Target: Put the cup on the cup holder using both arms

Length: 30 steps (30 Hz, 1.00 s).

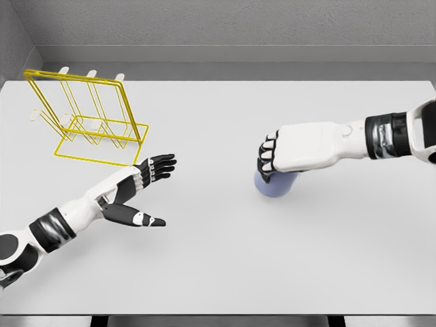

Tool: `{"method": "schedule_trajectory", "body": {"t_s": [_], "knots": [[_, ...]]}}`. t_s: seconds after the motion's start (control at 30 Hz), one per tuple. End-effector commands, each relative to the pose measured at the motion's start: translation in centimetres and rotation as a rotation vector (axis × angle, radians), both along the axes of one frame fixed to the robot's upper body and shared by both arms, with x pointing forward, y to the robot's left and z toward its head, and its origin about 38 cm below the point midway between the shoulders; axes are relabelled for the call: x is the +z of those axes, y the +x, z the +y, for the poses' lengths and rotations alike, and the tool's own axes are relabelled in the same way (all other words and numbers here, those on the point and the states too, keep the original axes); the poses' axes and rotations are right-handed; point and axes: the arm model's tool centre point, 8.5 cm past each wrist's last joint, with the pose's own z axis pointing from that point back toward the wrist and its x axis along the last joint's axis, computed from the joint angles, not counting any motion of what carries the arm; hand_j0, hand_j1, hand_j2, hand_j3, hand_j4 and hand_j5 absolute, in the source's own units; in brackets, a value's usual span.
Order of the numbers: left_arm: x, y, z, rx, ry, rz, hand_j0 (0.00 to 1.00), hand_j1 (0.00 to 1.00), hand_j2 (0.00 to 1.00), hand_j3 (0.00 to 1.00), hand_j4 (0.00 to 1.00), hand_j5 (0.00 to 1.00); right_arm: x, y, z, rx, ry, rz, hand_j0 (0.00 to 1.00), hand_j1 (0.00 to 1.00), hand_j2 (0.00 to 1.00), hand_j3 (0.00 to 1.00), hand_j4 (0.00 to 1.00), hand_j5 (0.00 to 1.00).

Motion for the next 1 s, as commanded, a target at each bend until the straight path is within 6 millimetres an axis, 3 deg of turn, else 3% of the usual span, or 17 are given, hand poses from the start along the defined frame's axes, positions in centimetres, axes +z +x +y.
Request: {"method": "schedule_trajectory", "body": {"t_s": [0.0, 0.3, 0.43, 0.47, 0.53, 0.67, 0.97], "knots": [[-0.6, 0.3, -0.3, 0.011, -0.009, 0.011, 1.00, 1.00, 1.00, 1.00, 1.00, 1.00, 0.0, -0.1, 1.4, 0.029, 0.018, 0.000, 0.56, 0.56, 0.56, 0.56, 0.56, 0.56], [-1.8, 0.9, -0.4, 0.034, -0.010, 0.025, 1.00, 1.00, 1.00, 1.00, 1.00, 1.00, -0.6, -0.6, 5.8, 0.128, 0.052, -0.008, 0.56, 0.56, 0.56, 0.56, 0.56, 0.56], [-1.8, 0.9, -0.5, 0.034, -0.015, 0.024, 1.00, 1.00, 1.00, 1.00, 1.00, 1.00, -1.6, -0.7, 6.1, 0.131, 0.031, -0.012, 0.56, 0.56, 0.56, 0.56, 0.56, 0.56], [-1.7, 1.0, -0.5, 0.034, -0.015, 0.022, 1.00, 1.00, 1.00, 1.00, 1.00, 1.00, -2.1, -0.8, 7.0, 0.148, 0.038, -0.006, 0.56, 0.56, 0.56, 0.56, 0.56, 0.56], [-1.8, 1.0, -0.6, 0.034, -0.017, 0.023, 1.00, 1.00, 1.00, 1.00, 1.00, 1.00, -2.6, 0.2, 6.6, 0.116, 0.026, -0.002, 0.56, 0.56, 0.56, 0.56, 0.56, 0.56], [-1.8, 1.2, -0.8, 0.035, -0.020, 0.019, 1.00, 1.00, 1.00, 1.00, 1.00, 1.00, -3.7, 1.0, 7.5, 0.104, 0.027, 0.012, 0.56, 0.56, 0.56, 0.56, 0.56, 0.56], [-1.7, 1.3, -0.8, 0.033, -0.016, 0.013, 1.00, 1.00, 1.00, 1.00, 1.00, 1.00, -5.0, -1.1, 9.6, 0.189, 0.012, 0.038, 0.57, 0.57, 0.57, 0.57, 0.57, 0.57]]}}
